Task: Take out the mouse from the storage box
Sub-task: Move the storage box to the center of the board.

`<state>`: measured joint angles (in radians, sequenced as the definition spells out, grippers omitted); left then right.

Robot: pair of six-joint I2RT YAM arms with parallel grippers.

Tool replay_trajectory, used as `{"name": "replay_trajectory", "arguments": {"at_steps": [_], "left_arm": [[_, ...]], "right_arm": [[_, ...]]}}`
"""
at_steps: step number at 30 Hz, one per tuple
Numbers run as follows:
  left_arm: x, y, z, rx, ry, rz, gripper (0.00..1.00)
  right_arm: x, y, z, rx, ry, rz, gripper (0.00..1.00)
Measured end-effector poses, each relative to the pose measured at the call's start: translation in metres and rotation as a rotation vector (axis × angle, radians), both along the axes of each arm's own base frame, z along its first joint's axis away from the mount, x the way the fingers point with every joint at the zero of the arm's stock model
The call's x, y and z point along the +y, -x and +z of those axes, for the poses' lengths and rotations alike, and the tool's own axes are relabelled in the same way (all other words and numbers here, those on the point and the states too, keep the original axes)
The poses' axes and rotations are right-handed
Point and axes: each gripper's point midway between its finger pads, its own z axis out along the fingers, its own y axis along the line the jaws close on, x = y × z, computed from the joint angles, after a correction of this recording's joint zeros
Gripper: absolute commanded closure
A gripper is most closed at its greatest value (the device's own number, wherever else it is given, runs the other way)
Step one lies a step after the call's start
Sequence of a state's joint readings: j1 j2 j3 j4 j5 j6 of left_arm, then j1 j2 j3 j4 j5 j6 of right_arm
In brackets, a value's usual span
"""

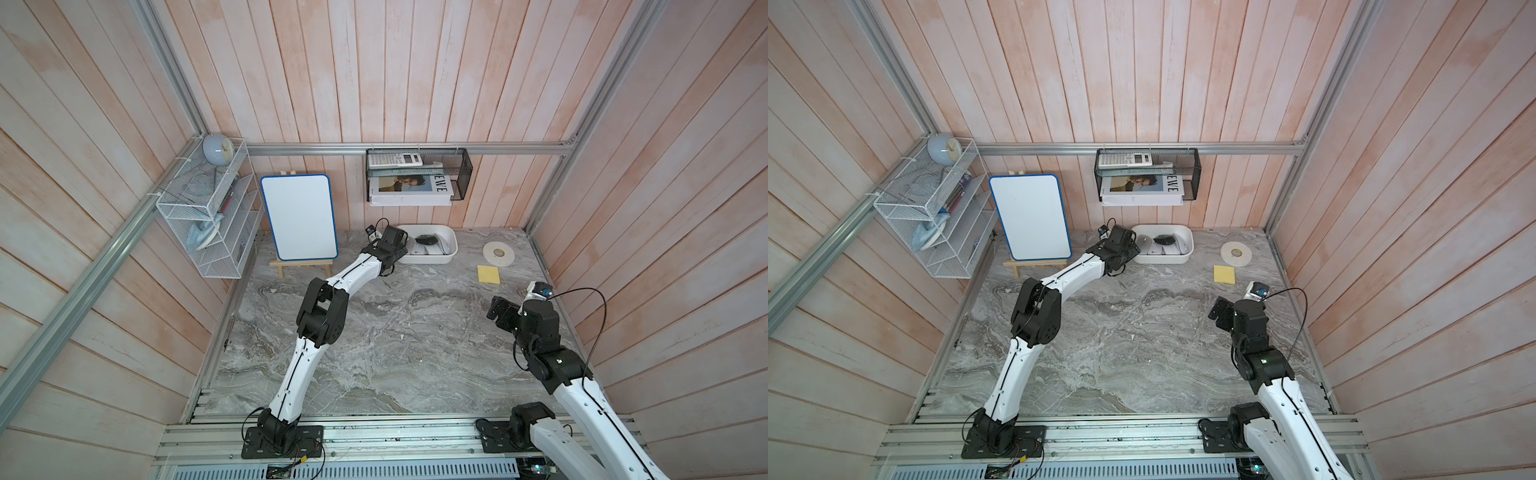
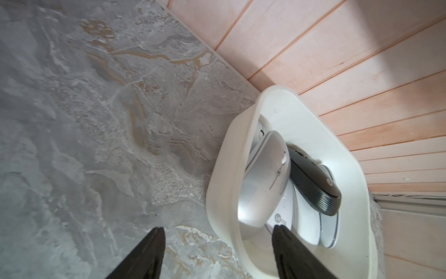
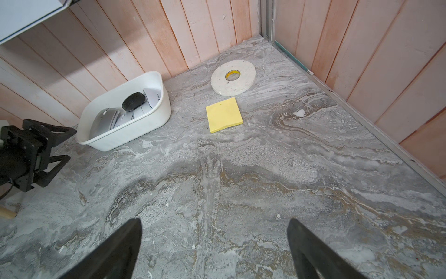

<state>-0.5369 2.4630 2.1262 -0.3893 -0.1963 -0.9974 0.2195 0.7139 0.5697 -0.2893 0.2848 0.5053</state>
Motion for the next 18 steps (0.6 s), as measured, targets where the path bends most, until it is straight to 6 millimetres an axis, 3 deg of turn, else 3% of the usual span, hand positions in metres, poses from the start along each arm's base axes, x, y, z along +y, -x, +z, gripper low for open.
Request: {"name": "replay_trajectory", "arguments": {"at_steps": [18], "left_arm": [[-0.008, -0.002, -0.012, 0.034, 0.024, -0.013, 0.7]], "right_arm": [[0.002, -0.002, -0.003, 0.012, -0.003, 0.01, 0.02]]}}
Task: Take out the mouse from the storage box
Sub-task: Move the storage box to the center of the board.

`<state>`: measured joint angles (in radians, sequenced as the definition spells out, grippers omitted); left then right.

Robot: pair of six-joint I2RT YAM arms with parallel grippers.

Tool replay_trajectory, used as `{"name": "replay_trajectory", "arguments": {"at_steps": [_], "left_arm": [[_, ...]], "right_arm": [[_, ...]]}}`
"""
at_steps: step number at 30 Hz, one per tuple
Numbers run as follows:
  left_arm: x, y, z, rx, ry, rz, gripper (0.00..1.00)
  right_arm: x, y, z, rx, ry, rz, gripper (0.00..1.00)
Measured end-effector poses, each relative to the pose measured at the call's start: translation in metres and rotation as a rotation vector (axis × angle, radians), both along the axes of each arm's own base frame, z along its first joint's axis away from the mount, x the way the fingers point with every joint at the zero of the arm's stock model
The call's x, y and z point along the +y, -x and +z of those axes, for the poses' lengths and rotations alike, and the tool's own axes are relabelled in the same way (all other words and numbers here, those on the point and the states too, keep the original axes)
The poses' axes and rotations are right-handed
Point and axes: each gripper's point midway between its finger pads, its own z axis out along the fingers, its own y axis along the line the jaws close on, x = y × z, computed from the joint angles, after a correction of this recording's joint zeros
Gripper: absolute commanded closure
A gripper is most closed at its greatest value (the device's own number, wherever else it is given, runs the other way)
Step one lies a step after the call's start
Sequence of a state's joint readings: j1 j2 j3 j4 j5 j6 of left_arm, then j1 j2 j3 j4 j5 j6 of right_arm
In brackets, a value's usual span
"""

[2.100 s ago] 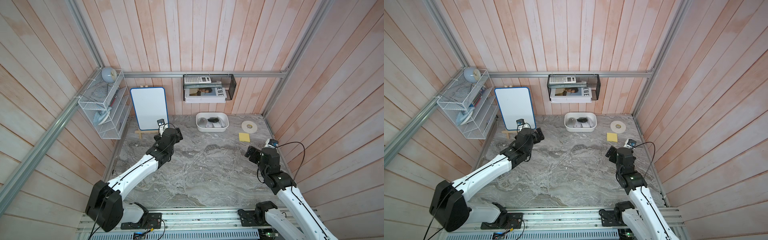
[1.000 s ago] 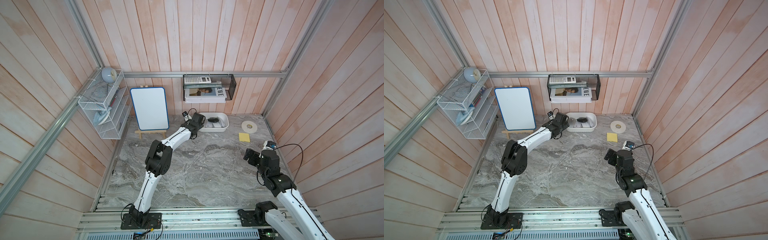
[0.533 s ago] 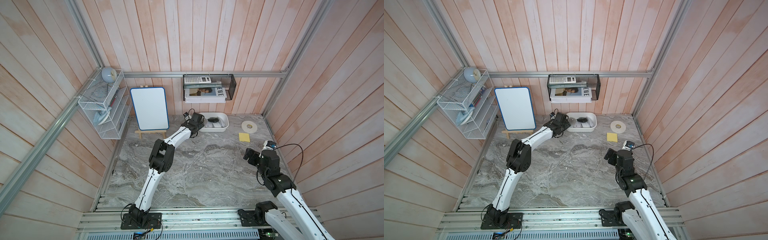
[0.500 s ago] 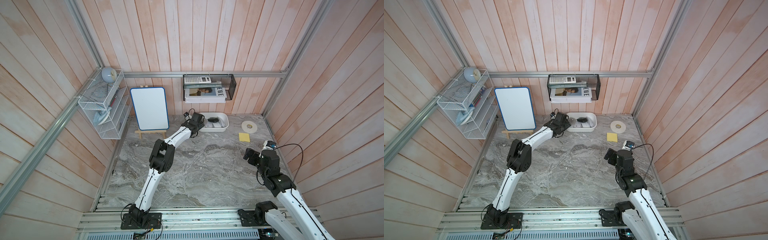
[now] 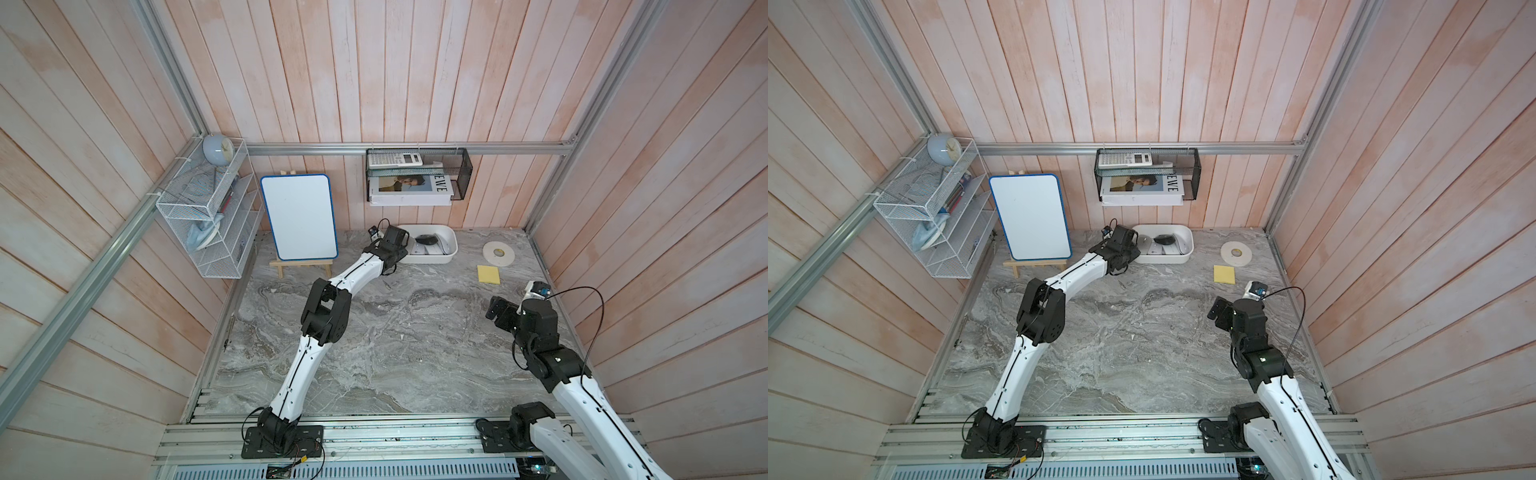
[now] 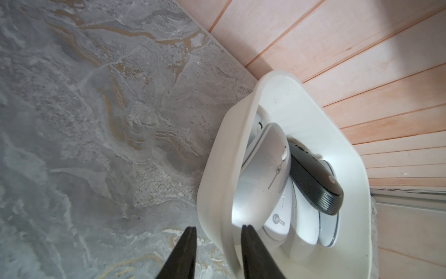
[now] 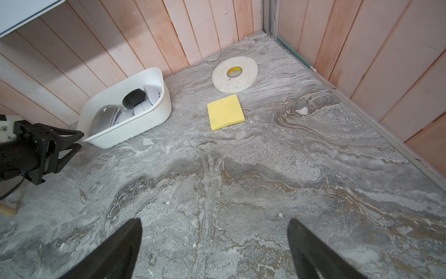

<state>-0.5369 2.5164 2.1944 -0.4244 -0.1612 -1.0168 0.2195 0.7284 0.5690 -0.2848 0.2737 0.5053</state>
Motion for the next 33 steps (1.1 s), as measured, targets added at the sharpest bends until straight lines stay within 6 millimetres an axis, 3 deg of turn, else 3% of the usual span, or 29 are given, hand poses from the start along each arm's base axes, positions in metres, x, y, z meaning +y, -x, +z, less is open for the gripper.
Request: {"name": "replay_trajectory", "arguments": {"at_steps": [17, 28, 33], "left_arm": [[0.001, 0.003, 0.003, -0.007, -0.011, -0.008, 0.91], [0.031, 0.052, 0.003, 0.061, -0.071, 0.002, 0.97], [0.045, 0.093, 0.002, 0.089, -0.09, 0.024, 0.98]], "right_arm": [[0.003, -0.005, -0.021, 0.075, 0.008, 0.008, 0.03], [0.007, -0.006, -0.022, 0.086, -0.001, 0.025, 0.03], [0.009, -0.008, -0.028, 0.111, -0.004, 0.034, 0.03]]}}
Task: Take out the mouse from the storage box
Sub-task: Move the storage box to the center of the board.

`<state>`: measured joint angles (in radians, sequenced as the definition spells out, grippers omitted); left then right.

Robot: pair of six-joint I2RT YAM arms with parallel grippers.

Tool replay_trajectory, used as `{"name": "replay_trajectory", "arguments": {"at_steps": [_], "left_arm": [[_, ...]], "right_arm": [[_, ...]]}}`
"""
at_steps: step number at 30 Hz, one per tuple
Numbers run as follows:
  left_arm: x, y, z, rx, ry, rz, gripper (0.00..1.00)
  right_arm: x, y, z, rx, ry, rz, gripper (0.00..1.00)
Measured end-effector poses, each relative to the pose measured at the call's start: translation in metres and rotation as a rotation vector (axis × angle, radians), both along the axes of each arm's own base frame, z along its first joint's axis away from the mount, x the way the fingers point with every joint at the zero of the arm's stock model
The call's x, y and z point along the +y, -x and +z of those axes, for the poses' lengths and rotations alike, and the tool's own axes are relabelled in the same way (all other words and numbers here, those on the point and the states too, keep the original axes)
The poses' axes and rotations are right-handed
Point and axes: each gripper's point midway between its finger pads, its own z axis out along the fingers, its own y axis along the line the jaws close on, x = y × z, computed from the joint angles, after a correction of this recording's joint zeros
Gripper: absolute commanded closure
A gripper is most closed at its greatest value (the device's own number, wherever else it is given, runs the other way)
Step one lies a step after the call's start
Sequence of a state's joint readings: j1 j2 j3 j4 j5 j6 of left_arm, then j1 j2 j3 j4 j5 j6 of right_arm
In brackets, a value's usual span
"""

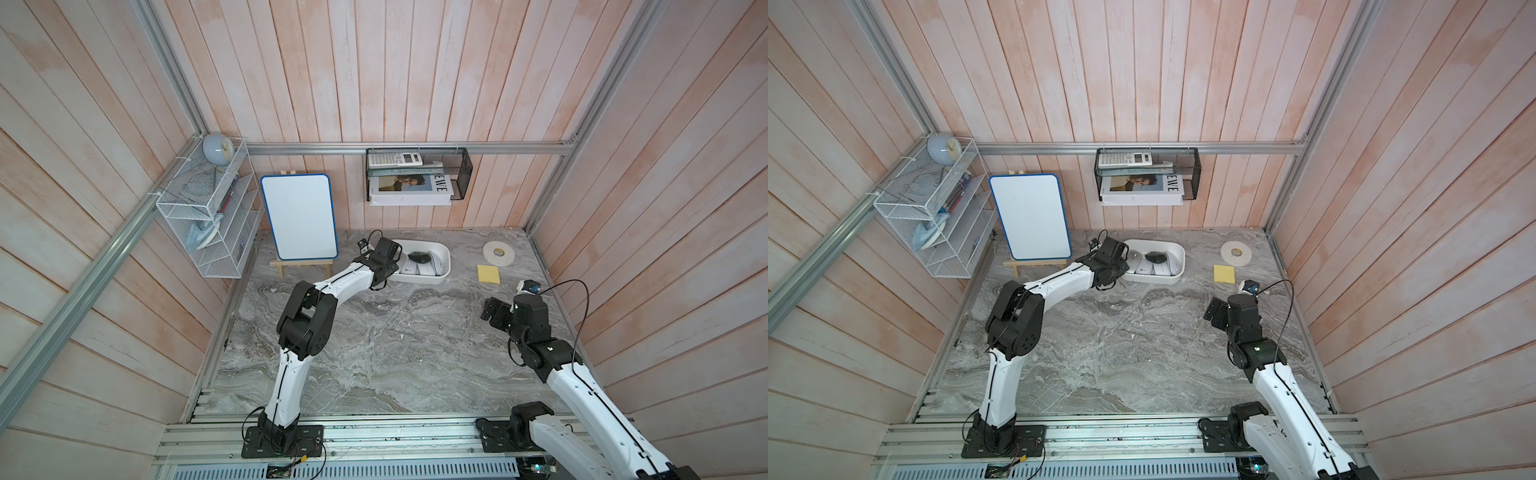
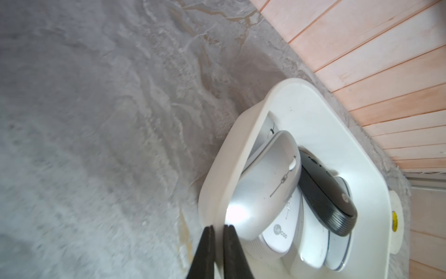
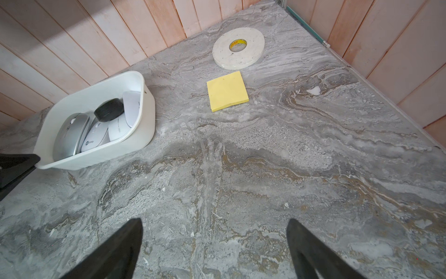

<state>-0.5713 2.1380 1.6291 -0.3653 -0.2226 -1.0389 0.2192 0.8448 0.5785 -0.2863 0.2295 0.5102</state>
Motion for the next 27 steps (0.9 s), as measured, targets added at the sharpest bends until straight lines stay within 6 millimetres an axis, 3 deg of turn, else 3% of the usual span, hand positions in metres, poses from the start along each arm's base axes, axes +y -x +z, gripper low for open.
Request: {"name": "replay_trajectory", "arguments": {"at_steps": [6, 10, 17, 21, 27], "left_arm": [[0.009, 0.056, -0.002, 0.009, -0.004, 0.034, 0.98], [0.006, 0.077, -0.003, -0.004, -0.004, 0.04, 0.98], [0.015, 0.1, -0.003, -0.015, -0.03, 0.026, 0.5], [0.021, 0.1, 0.011, -0.048, -0.085, -0.012, 0.26], [0.017, 0.077, 0.041, -0.102, -0.113, -0.107, 0.16]], "right_arm": [[0.006, -0.003, -0.018, 0.064, -0.02, 0.012, 0.03], [0.012, -0.004, -0.028, 0.106, -0.043, 0.024, 0.03], [0.027, -0.008, -0.034, 0.142, -0.058, 0.068, 0.03], [0.035, -0.017, -0.032, 0.156, -0.076, 0.093, 0.03], [0.059, -0.053, -0.026, 0.181, -0.132, 0.153, 0.03]]}}
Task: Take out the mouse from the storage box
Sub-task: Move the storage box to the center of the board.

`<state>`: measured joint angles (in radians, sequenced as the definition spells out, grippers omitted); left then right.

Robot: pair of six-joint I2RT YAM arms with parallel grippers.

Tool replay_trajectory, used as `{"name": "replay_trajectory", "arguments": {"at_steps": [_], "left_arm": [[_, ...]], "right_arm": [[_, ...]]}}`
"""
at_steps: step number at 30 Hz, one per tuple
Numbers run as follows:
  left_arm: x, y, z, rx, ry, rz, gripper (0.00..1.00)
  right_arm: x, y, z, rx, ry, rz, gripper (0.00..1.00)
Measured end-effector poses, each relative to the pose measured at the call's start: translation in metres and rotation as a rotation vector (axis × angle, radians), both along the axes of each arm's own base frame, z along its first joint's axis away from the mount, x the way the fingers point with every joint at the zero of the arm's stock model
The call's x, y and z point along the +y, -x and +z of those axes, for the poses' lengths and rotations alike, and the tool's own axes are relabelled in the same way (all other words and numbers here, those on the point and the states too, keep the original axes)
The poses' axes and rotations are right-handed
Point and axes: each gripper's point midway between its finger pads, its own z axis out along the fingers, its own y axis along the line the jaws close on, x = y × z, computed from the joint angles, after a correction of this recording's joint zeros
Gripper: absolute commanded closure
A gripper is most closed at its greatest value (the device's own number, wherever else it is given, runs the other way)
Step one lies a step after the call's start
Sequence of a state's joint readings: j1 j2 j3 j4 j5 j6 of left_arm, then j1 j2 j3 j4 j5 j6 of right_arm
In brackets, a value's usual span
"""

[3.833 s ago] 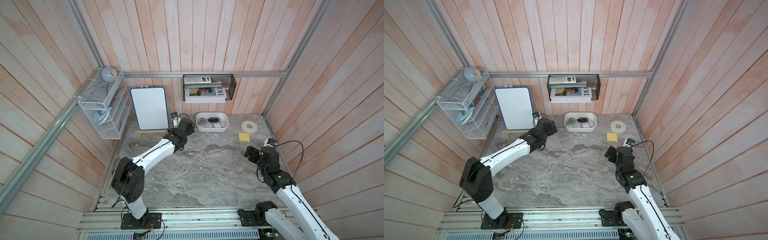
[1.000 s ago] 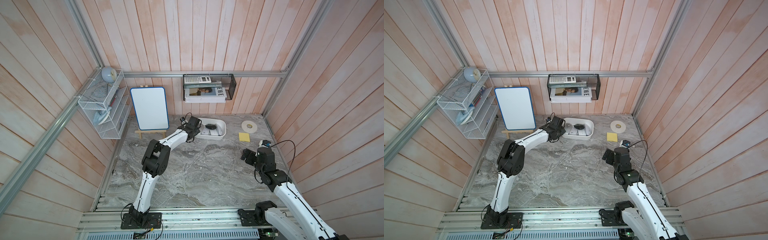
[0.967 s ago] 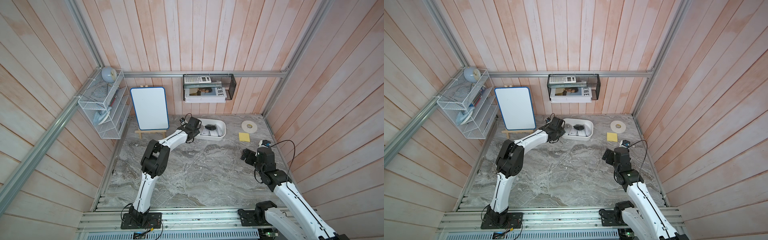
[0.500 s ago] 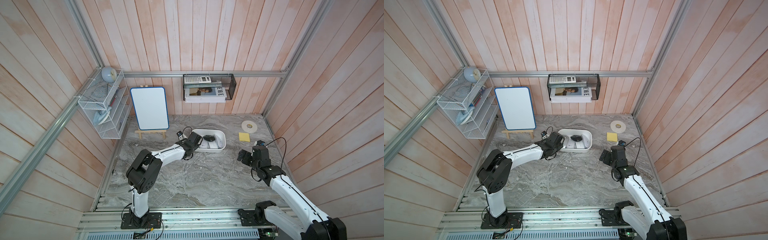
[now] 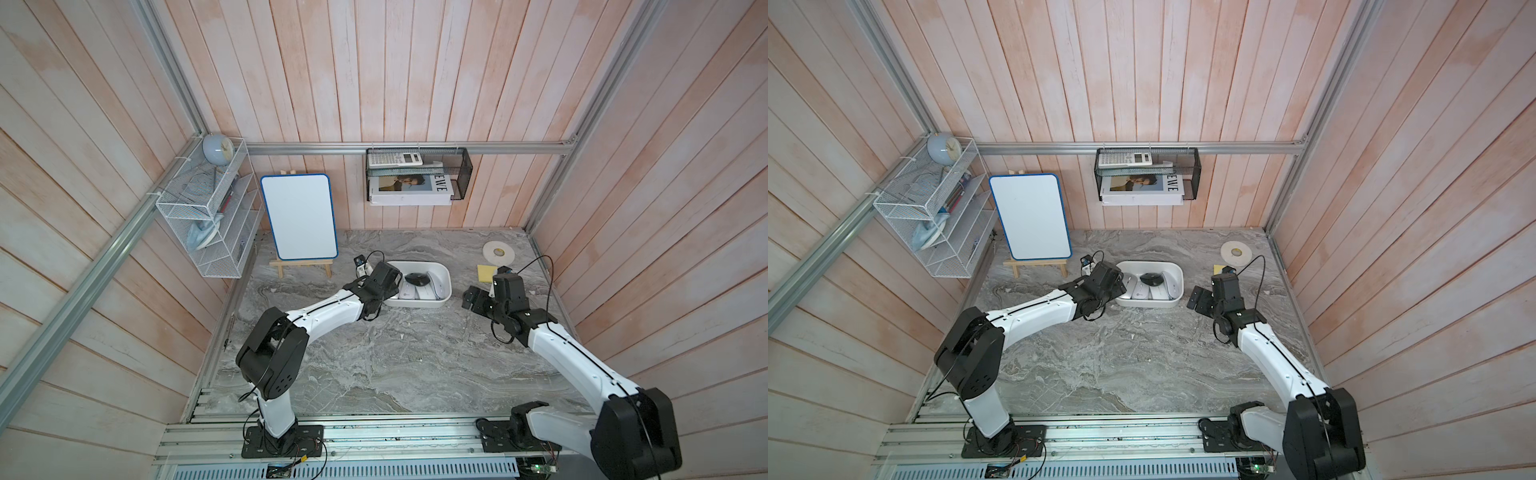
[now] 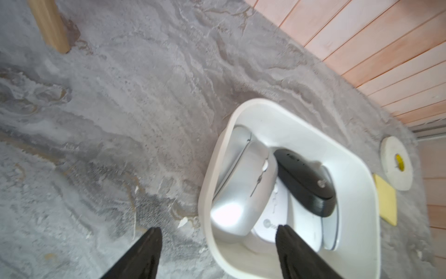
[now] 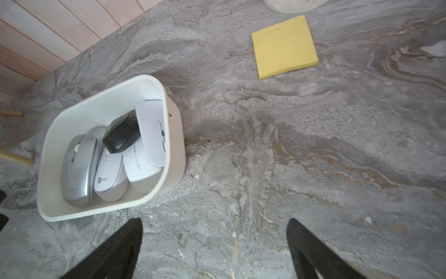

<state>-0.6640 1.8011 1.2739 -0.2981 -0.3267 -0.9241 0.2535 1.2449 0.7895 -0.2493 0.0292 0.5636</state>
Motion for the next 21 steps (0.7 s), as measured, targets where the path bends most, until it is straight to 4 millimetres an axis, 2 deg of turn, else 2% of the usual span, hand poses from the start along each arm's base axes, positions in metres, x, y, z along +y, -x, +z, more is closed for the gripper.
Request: {"name": "replay_trajectory", "arguments": {"at_steps": [3, 7, 10, 14, 21], "left_arm": [[0.006, -0.02, 0.003, -0.002, 0.007, -0.021, 0.09], [0.016, -0.039, -0.015, 0.033, 0.005, -0.047, 0.06], [0.008, -0.048, -0.028, 0.06, 0.002, -0.097, 0.06], [-0.01, -0.055, -0.033, 0.075, 0.022, -0.164, 0.06], [-0.026, -0.052, -0.035, 0.094, 0.07, -0.221, 0.07]], "right_arm": [[0.013, -0.023, -0.005, 0.032, -0.034, 0.016, 0.04], [0.03, -0.051, -0.02, 0.088, -0.083, 0.037, 0.05], [0.041, -0.068, -0.031, 0.124, -0.114, 0.049, 0.08], [0.057, -0.082, -0.041, 0.157, -0.165, 0.082, 0.09], [0.083, -0.093, -0.033, 0.152, -0.206, 0.147, 0.08]]}}
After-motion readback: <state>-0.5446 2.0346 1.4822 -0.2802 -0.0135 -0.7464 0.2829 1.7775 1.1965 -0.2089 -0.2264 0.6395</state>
